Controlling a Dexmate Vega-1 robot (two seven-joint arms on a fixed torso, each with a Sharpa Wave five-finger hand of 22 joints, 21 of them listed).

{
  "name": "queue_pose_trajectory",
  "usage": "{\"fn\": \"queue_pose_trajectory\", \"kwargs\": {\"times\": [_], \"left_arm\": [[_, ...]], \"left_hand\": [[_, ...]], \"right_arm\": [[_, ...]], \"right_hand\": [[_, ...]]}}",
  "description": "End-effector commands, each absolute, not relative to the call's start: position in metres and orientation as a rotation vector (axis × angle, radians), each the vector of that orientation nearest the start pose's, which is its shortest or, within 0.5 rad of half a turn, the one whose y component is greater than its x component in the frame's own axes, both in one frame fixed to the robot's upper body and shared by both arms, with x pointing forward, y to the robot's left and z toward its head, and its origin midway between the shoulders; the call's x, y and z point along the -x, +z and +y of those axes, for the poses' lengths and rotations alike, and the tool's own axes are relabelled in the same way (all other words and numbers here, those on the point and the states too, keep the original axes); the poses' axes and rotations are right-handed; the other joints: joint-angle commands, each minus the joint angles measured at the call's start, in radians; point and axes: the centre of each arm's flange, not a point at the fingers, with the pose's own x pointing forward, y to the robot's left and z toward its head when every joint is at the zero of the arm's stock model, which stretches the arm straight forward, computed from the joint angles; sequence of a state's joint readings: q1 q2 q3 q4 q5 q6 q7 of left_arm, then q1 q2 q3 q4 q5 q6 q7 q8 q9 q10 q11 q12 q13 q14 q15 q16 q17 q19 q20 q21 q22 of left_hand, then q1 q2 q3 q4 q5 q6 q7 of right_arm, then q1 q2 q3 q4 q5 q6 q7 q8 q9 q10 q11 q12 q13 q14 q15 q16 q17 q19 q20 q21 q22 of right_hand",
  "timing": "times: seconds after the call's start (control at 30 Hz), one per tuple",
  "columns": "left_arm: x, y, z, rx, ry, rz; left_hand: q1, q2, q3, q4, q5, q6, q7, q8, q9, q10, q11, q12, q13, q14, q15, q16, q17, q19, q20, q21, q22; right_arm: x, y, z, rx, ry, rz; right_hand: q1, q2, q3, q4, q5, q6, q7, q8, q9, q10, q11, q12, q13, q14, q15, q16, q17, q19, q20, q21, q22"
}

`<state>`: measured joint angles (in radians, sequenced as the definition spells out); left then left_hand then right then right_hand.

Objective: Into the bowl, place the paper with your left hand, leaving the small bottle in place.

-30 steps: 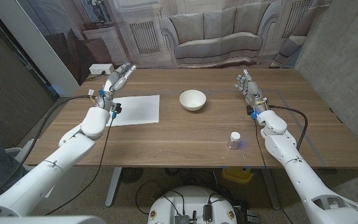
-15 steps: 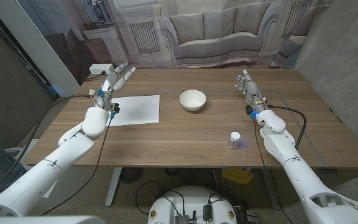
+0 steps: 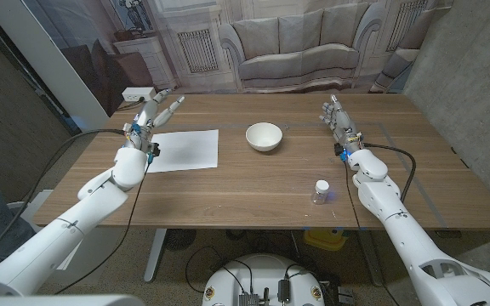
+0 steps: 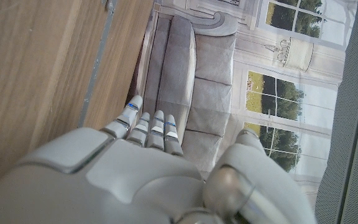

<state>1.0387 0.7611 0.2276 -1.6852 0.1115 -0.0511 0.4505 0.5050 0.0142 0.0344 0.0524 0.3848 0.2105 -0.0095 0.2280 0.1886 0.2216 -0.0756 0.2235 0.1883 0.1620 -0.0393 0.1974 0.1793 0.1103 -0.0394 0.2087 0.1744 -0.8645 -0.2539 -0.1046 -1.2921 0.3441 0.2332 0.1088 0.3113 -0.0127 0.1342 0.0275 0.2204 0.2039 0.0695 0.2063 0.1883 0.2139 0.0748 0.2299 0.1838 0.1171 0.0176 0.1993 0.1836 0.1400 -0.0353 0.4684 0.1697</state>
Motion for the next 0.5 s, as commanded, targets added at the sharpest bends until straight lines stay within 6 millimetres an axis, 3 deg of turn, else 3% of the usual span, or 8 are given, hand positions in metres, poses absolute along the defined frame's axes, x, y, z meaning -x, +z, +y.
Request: {"fn": "queue_pose_trajectory", "kwargs": {"times": [0.03, 0.5], "left_arm": [[-0.5612, 0.0215, 0.3572, -0.894, 0.438, -0.730], [-0.5628, 0.0199, 0.3541, -0.963, 0.468, -0.690]], "left_hand": [[0.010, -0.002, 0.001, -0.005, 0.006, 0.013, 0.001, 0.006, 0.002, 0.012, -0.002, 0.006, 0.004, 0.014, -0.023, 0.008, 0.004, 0.007, -0.037, 0.000, 0.002], [0.018, 0.002, 0.000, -0.007, 0.009, 0.022, -0.005, 0.004, 0.002, 0.021, -0.005, 0.004, 0.004, 0.022, -0.027, 0.007, 0.004, 0.009, -0.037, -0.002, 0.002]], "right_arm": [[-0.6580, -0.0140, -0.2792, -0.035, 0.147, -0.645], [-0.6564, -0.0146, -0.2834, -0.033, 0.141, -0.637]], "right_hand": [[0.002, 0.008, 0.000, -0.004, -0.001, 0.008, 0.000, -0.001, 0.002, 0.010, 0.003, 0.003, 0.005, 0.008, 0.003, -0.001, 0.002, 0.012, -0.041, -0.007, 0.005], [0.001, 0.008, -0.001, -0.005, -0.002, 0.008, 0.000, -0.002, 0.002, 0.012, 0.004, 0.002, 0.005, 0.008, 0.003, -0.002, 0.002, 0.014, -0.040, -0.012, 0.005]]}}
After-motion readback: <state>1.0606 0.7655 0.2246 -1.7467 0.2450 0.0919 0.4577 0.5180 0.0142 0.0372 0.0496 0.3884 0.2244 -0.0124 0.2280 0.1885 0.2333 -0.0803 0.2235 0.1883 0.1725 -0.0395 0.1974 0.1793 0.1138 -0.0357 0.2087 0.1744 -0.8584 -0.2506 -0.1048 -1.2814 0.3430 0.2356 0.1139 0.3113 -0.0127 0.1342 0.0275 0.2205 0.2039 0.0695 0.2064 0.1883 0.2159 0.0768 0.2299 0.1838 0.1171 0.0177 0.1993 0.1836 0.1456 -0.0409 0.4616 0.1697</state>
